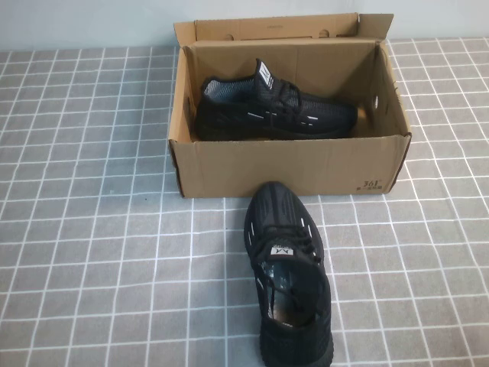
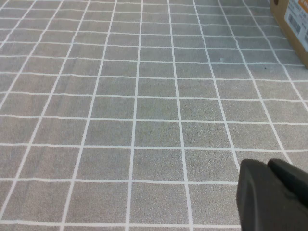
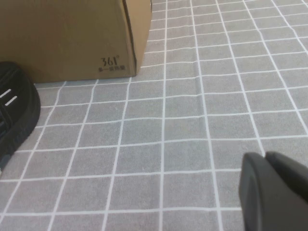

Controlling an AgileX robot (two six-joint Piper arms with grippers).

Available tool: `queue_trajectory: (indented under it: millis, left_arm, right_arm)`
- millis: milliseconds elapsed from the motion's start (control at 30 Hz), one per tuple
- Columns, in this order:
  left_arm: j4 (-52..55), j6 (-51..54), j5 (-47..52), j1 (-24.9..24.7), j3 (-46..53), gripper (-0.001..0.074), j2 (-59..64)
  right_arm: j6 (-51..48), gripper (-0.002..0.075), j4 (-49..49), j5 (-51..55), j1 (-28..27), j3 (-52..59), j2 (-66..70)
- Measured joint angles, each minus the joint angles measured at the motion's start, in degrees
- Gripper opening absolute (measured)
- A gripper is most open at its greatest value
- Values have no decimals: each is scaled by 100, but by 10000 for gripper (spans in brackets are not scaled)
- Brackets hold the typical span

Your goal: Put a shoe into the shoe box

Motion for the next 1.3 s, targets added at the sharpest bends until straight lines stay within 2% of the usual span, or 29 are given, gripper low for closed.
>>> queue_trajectory:
  millis: [833,1000,1300]
  left_arm:
    - [0,0,0,0,0,-1,0]
    - [0,0,0,0,0,-1,0]
    - [0,0,0,0,0,-1,0]
  right_arm:
    - [0,-16,68,-62,0,0,0]
    - [0,-16,650,-492,0,0,0]
    - [0,-16,2296,-1623,0,0,0]
